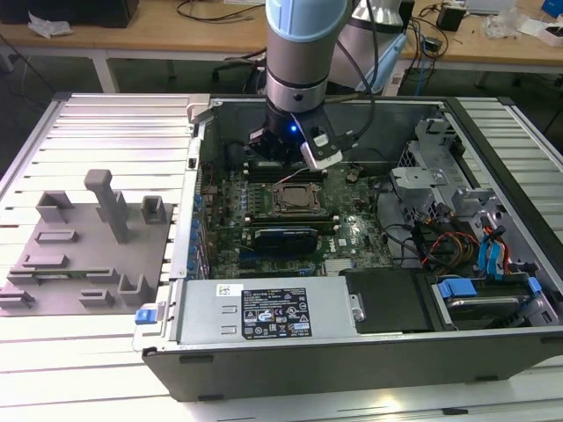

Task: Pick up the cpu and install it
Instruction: 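Install the first cpu locking lever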

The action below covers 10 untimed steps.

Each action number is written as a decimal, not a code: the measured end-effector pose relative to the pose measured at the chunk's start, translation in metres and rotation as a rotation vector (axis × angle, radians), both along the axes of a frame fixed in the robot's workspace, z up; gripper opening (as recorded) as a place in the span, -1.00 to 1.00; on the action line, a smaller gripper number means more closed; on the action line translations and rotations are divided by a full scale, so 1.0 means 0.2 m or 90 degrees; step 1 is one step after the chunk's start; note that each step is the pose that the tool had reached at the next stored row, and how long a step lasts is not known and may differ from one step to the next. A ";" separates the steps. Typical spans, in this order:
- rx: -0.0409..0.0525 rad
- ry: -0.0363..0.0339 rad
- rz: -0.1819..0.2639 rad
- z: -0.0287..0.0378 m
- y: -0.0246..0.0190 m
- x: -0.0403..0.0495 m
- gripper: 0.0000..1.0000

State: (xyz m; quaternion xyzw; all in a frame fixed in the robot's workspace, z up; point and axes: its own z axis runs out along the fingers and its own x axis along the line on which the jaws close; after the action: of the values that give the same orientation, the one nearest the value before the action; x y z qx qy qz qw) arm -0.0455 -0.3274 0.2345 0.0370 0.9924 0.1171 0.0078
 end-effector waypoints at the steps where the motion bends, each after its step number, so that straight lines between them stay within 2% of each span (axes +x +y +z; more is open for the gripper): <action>1: 0.0001 0.0000 -0.015 -0.014 0.000 0.000 -0.79; 6: 0.0033 0.0001 -0.032 -0.030 0.003 0.013 -0.79; 10: 0.0034 0.0000 -0.038 -0.038 0.023 0.023 -0.79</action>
State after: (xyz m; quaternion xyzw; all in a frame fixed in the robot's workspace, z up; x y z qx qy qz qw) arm -0.0409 -0.3228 0.2269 0.0663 0.9906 0.1195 0.0111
